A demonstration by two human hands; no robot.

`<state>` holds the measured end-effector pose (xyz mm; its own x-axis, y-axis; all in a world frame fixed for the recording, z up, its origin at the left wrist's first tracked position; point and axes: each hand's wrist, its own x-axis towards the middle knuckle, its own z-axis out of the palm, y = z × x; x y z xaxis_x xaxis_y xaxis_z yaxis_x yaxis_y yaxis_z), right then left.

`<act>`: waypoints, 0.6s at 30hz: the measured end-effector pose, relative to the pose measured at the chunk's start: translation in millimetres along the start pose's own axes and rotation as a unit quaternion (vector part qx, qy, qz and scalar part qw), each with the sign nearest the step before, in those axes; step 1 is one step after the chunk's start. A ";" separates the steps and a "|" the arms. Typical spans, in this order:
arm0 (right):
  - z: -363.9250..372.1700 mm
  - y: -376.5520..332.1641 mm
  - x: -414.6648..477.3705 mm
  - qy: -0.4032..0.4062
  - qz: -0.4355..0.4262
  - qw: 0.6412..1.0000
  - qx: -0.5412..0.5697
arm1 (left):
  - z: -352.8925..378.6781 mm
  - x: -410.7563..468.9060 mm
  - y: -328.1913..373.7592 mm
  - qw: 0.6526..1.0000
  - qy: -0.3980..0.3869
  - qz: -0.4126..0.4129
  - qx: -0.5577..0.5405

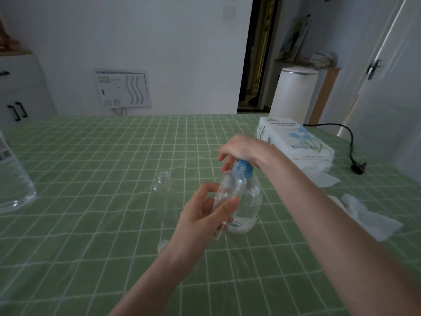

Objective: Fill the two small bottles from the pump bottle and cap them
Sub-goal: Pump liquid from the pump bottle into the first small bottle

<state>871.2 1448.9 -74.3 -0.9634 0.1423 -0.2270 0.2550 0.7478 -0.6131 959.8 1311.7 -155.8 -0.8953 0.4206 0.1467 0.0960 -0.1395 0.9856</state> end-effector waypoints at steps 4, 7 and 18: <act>0.1 -0.1 0.8 0.010 -0.003 1.000 -0.008 | 0.1 0.3 0.4 1.000 0.002 0.000 -0.007; -4.7 -2.9 -0.5 0.017 -0.011 1.000 -0.010 | 0.1 1.5 2.6 1.000 0.002 0.010 -0.001; -6.7 -5.2 -2.3 0.027 -0.027 0.999 -0.005 | 2.0 1.9 3.6 1.000 0.000 -0.001 -0.018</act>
<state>871.6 1449.0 -65.5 -0.9789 0.1355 -0.1528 0.2016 0.7623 -0.6151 959.3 1313.9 -151.8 -0.8957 0.4203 0.1453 0.0790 -0.1710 0.9821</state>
